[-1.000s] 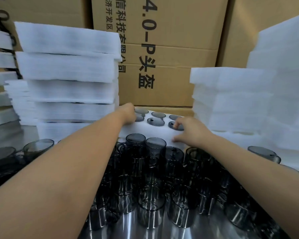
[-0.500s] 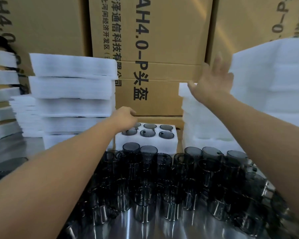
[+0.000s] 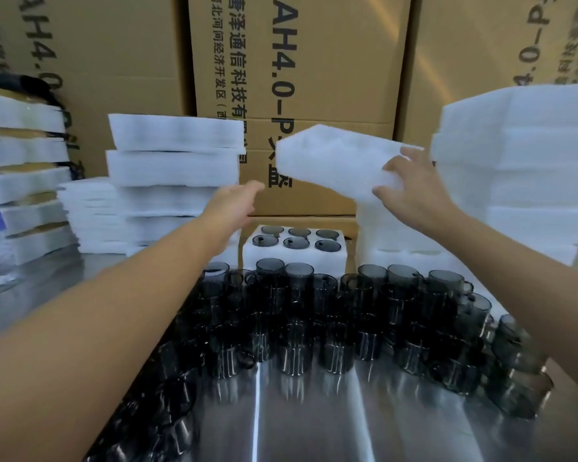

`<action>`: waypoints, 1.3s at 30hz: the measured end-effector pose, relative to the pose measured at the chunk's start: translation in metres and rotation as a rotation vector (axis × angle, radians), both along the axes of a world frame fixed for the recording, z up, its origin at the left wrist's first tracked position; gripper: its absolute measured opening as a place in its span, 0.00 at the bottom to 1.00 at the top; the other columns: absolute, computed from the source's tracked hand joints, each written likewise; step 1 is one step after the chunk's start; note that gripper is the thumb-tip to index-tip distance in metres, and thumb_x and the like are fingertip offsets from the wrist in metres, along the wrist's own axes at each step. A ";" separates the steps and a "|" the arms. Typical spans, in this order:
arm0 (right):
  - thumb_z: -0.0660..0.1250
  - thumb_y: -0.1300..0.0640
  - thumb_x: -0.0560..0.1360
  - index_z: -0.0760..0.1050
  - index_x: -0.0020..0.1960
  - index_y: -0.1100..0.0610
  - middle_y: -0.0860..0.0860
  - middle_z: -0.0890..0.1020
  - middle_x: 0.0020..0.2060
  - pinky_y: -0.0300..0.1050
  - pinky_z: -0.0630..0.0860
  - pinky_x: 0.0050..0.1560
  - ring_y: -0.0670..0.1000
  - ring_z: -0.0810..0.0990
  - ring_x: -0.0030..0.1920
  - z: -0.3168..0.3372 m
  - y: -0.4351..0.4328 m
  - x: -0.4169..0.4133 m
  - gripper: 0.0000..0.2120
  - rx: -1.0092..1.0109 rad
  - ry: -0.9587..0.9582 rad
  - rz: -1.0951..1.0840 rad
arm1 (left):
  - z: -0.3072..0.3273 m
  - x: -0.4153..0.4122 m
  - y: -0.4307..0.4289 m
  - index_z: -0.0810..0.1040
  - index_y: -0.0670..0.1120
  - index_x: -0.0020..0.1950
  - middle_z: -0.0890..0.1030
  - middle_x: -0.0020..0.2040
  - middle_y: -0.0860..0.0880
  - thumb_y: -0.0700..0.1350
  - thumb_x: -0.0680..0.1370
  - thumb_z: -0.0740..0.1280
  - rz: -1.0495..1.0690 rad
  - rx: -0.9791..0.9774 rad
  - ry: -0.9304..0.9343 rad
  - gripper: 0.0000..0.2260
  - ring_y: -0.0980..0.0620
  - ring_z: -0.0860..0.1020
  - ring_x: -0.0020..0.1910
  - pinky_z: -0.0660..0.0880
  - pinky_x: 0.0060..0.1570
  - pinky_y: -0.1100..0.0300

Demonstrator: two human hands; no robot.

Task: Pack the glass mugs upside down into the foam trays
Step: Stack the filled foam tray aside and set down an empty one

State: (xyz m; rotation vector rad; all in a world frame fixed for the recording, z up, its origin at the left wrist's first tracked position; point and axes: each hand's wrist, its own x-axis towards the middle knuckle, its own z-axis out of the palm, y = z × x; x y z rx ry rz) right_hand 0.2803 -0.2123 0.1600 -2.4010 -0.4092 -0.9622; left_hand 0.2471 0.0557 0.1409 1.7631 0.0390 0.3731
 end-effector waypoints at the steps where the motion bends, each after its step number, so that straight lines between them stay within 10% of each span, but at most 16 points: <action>1: 0.66 0.55 0.76 0.72 0.62 0.58 0.54 0.59 0.73 0.42 0.58 0.64 0.54 0.60 0.72 -0.008 -0.006 -0.014 0.16 -0.027 -0.011 0.039 | 0.002 -0.005 0.000 0.68 0.46 0.70 0.75 0.60 0.46 0.56 0.78 0.63 0.004 -0.073 0.007 0.24 0.48 0.74 0.63 0.67 0.66 0.53; 10: 0.70 0.58 0.73 0.72 0.51 0.46 0.41 0.66 0.68 0.27 0.66 0.49 0.39 0.68 0.60 -0.071 -0.053 -0.150 0.11 -0.106 0.035 0.271 | -0.005 -0.061 -0.010 0.68 0.48 0.70 0.72 0.66 0.45 0.55 0.76 0.67 -0.048 -0.136 0.049 0.25 0.48 0.73 0.64 0.70 0.65 0.54; 16: 0.70 0.54 0.73 0.74 0.49 0.47 0.37 0.68 0.67 0.31 0.64 0.56 0.41 0.66 0.68 -0.108 -0.073 -0.208 0.08 -0.117 0.059 0.325 | -0.031 -0.105 -0.036 0.79 0.53 0.48 0.79 0.45 0.56 0.47 0.75 0.70 -0.211 0.165 0.144 0.03 0.59 0.77 0.42 0.71 0.35 0.66; 26: 0.71 0.49 0.70 0.77 0.45 0.48 0.45 0.74 0.64 0.40 0.66 0.65 0.43 0.68 0.69 -0.174 -0.078 -0.240 0.07 -0.201 0.159 0.462 | -0.095 -0.139 -0.036 0.66 0.52 0.71 0.71 0.66 0.53 0.55 0.76 0.66 -0.271 0.847 0.284 0.25 0.55 0.72 0.53 0.68 0.42 0.65; 39: 0.64 0.50 0.70 0.79 0.40 0.52 0.47 0.76 0.60 0.44 0.71 0.53 0.47 0.74 0.59 -0.172 -0.056 -0.232 0.08 -0.280 0.159 0.508 | -0.117 -0.143 -0.041 0.72 0.54 0.68 0.72 0.67 0.57 0.56 0.78 0.64 -0.384 0.964 0.036 0.19 0.60 0.71 0.61 0.64 0.59 0.65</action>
